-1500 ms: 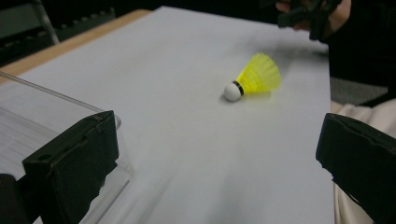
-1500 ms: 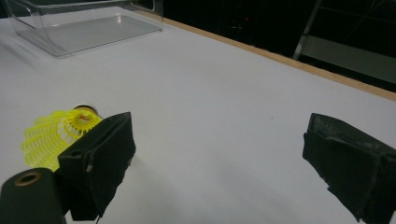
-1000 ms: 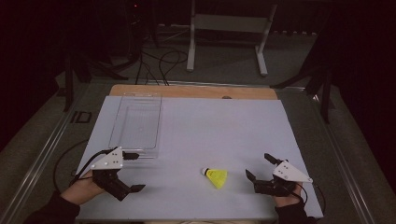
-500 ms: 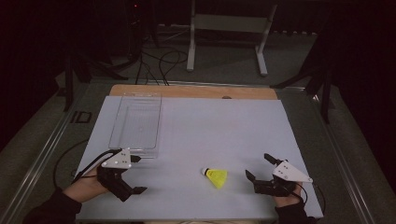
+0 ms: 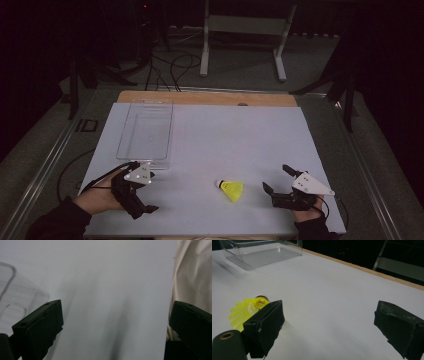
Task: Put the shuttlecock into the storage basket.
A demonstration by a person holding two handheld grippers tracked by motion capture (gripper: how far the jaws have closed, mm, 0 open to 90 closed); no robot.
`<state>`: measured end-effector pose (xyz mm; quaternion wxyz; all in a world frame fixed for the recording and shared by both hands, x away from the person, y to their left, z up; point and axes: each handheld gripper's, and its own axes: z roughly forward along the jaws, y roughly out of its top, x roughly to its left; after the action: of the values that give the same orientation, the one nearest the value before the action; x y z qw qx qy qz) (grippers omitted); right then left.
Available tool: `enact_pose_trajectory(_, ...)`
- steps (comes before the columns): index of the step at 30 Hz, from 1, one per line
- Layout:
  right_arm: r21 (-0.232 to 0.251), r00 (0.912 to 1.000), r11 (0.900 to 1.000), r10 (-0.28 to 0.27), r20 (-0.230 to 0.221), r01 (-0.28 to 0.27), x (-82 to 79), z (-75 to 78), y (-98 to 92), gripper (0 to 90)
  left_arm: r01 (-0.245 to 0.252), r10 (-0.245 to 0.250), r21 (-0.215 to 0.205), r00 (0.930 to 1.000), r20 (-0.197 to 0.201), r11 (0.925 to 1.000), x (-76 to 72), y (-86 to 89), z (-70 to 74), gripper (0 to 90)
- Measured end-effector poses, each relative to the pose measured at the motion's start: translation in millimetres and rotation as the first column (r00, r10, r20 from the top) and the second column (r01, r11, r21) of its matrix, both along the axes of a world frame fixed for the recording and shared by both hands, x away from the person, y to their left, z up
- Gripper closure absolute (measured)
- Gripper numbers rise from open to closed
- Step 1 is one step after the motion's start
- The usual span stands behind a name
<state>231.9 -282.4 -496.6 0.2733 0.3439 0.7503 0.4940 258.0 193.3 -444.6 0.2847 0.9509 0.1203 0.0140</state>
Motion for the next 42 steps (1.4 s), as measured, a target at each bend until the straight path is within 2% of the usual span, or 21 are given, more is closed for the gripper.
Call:
enact_pose_trajectory(2, -0.001, 1.0000, 1.000, 0.000, 0.000, 0.000, 0.0, 0.0, 0.0, 8.9, 0.017, -0.017, 0.011, 0.9998, -0.008, 0.9998, -0.3, -3.6, 0.9, 0.0)
enact_pose_trajectory(5, 0.000, 1.0000, 1.000, 0.001, 0.000, -0.001, 0.0, 0.0, 0.2, 8.9, 0.042, -0.041, 0.055, 0.9990, -0.016, 0.9976, 0.5, -8.8, 2.7, 0.0)
enact_pose_trajectory(8, 0.000, 1.0000, 1.000, 0.000, -0.001, 0.000, 0.0, -0.1, 0.0, 8.9, 0.070, -0.068, 0.079, 0.9972, -0.029, 0.9944, 1.7, -13.5, 5.7, 0.0)
enact_pose_trajectory(12, 0.001, 1.0000, 1.000, 0.003, -0.002, -0.003, -0.1, -0.1, 0.3, 8.9, 0.095, -0.093, 0.075, 0.9952, -0.030, 0.9926, 2.5, -17.9, 9.1, 0.0)
enact_pose_trajectory(14, 0.000, 1.0000, 1.000, 0.003, -0.001, -0.003, 0.0, -0.1, 0.3, 8.9, 0.101, -0.100, 0.061, 0.9948, -0.019, 0.9930, 2.9, -19.8, 11.4, 0.0)
enact_pose_trajectory(15, 0.000, 1.0000, 1.000, 0.002, 0.000, -0.002, 0.0, 0.0, 0.3, 8.9, 0.108, -0.108, 0.040, 0.9941, -0.011, 0.9933, 4.7, -22.7, 14.2, 0.0)
enact_pose_trajectory(16, -0.001, 1.0000, 1.000, 0.002, 0.000, -0.002, -0.1, 0.0, 0.3, 8.9, 0.114, -0.113, 0.026, 0.9934, -0.019, 0.9932, 5.7, -24.0, 15.4, 0.0)
enact_pose_trajectory(22, 0.000, 1.0000, 1.000, 0.004, 0.002, -0.004, -0.1, 0.2, 0.0, 8.9, 0.133, -0.133, -0.013, 0.9912, -0.003, 0.9911, 8.7, -32.9, 20.9, 0.0)
enact_pose_trajectory(24, 0.000, 1.0000, 1.000, 0.005, 0.003, -0.005, 0.0, 0.2, -0.1, 8.9, 0.145, -0.145, -0.033, 0.9895, 0.007, 0.9889, 10.1, -36.5, 23.5, 0.0)
enact_pose_trajectory(25, 0.001, 1.0000, 1.000, 0.006, 0.003, -0.006, -0.2, 0.2, -0.1, 8.9, 0.151, -0.151, -0.057, 0.9885, 0.009, 0.9869, 11.4, -40.2, 25.7, 0.0)
enact_pose_trajectory(26, 0.001, 1.0000, 1.000, 0.006, 0.003, -0.006, -0.2, 0.2, -0.1, 8.9, 0.151, -0.151, -0.057, 0.9885, 0.009, 0.9869, 11.4, -40.2, 25.7, 0.0)
enact_pose_trajectory(27, 0.002, 1.0000, 1.000, 0.007, 0.003, -0.007, -0.3, 0.4, -0.2, 8.9, 0.169, -0.168, -0.069, 0.9857, 0.012, 0.9833, 12.9, -43.6, 27.4, 0.0)
enact_pose_trajectory(30, 0.003, 1.0000, 1.000, 0.007, 0.003, -0.007, -0.6, 0.7, -0.1, 8.9, 0.179, -0.178, -0.078, 0.9838, 0.018, 0.9807, 14.5, -47.2, 28.0, 0.0)
enact_pose_trajectory(31, 0.004, 1.0000, 1.000, 0.006, 0.005, -0.006, -0.8, 0.8, 0.0, 8.9, 0.193, -0.192, -0.083, 0.9813, 0.017, 0.9777, 17.1, -50.4, 28.4, 0.0)
enact_pose_trajectory(36, 0.005, 1.0000, 1.000, 0.005, 0.005, -0.005, -0.8, 0.8, -0.1, 8.9, 0.207, -0.206, -0.097, 0.9783, 0.019, 0.9734, 22.0, -57.2, 28.9, 0.0)
enact_pose_trajectory(37, 0.006, 1.0000, 1.000, 0.006, 0.004, -0.006, -0.6, 0.8, -0.1, 8.9, 0.220, -0.220, -0.108, 0.9754, 0.018, 0.9694, 24.4, -60.5, 28.8, 0.0)
enact_pose_trajectory(42, 0.003, 1.0000, 1.000, 0.007, 0.005, -0.007, -0.5, 0.6, 0.0, 8.9, 0.234, -0.234, -0.112, 0.9721, 0.015, 0.9657, 29.6, -67.6, 28.1, 0.0)
